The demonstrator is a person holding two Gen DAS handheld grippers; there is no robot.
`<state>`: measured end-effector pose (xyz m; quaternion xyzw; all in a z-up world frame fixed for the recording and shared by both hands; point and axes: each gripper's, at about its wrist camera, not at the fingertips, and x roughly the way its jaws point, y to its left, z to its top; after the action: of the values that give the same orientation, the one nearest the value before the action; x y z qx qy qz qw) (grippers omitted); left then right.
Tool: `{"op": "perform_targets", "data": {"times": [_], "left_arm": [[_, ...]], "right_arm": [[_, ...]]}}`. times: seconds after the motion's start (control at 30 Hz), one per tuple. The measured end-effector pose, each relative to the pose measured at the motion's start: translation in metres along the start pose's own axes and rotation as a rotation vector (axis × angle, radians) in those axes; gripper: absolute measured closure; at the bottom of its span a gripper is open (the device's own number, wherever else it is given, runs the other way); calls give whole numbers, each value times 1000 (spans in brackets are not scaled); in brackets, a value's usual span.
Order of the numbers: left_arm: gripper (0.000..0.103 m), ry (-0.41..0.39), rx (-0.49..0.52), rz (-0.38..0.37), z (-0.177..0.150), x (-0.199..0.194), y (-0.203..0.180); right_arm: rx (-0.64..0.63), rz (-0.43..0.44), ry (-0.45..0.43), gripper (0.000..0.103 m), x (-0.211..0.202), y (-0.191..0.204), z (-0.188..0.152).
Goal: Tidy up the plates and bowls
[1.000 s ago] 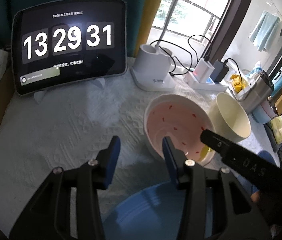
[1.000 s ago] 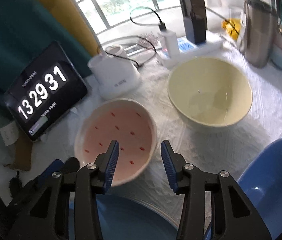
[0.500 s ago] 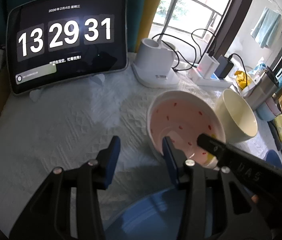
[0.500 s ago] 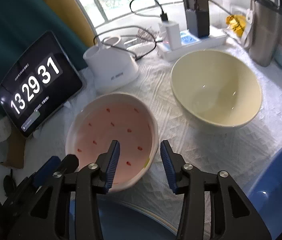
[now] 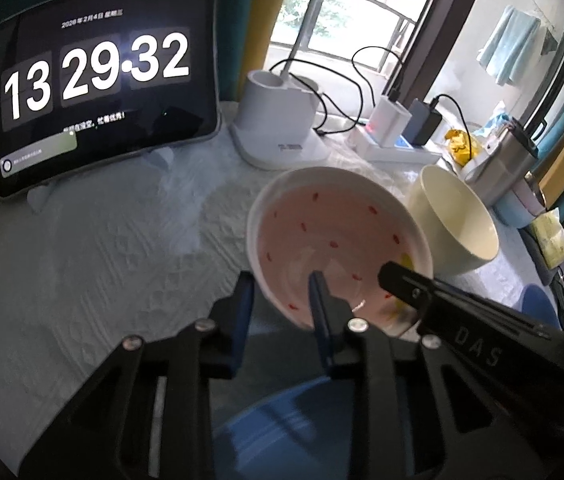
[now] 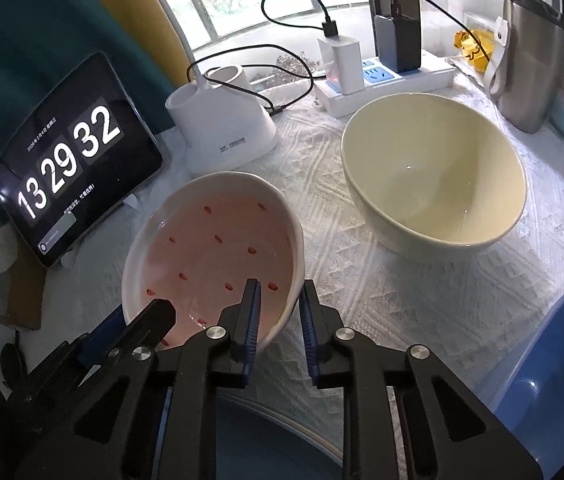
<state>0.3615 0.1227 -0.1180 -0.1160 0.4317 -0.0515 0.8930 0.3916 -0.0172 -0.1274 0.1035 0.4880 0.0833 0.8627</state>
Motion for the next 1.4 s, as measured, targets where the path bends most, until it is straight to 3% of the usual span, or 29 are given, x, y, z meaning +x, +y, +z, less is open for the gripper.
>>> {"op": "perform_targets", "data": {"times": [0.2,1.4], "left_arm": [[75,-44,16,-2,0,-14,-4],[75,-159,84,-16,-28,-88,-52]], "right_arm": [[-21,-1,-57,82,-15,3,0],[-41,35,-208,82,-104,-15,-27]]}}
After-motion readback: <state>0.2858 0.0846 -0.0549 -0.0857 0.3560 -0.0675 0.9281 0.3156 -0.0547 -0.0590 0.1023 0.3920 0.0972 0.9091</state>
